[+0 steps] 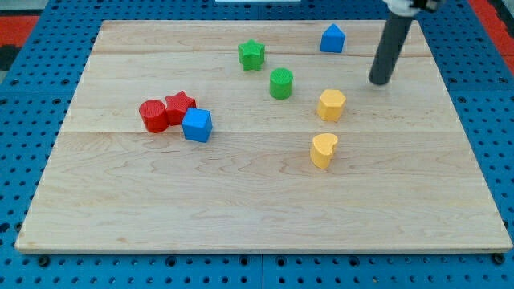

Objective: Place the blue triangle in between the green blocks

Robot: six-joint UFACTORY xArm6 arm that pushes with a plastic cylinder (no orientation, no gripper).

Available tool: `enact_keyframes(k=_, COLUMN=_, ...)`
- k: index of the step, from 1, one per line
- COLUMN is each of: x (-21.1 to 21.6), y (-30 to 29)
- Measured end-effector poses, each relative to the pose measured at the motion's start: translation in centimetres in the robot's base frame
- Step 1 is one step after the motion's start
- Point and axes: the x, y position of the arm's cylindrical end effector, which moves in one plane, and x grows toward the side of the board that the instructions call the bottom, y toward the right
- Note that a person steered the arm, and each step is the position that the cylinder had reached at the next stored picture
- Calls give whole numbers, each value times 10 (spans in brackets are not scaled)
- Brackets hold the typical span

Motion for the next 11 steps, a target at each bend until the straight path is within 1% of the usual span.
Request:
enact_keyframes(k=1, x=-39, y=0)
enact_keyframes(k=2, x=-62, y=19)
enact_keyframes(k=3, x=-64, y=6)
enact_keyframes(k=4, x=-86, y=2)
enact_keyframes(k=7, x=-87, y=-150)
enact_keyframes(k=8, x=-87, y=-169)
enact_keyframes(k=9, x=-78, y=-170)
enact_keyframes(k=10, x=-57, y=-175)
enact_keyframes(k=11, x=-49, y=-164)
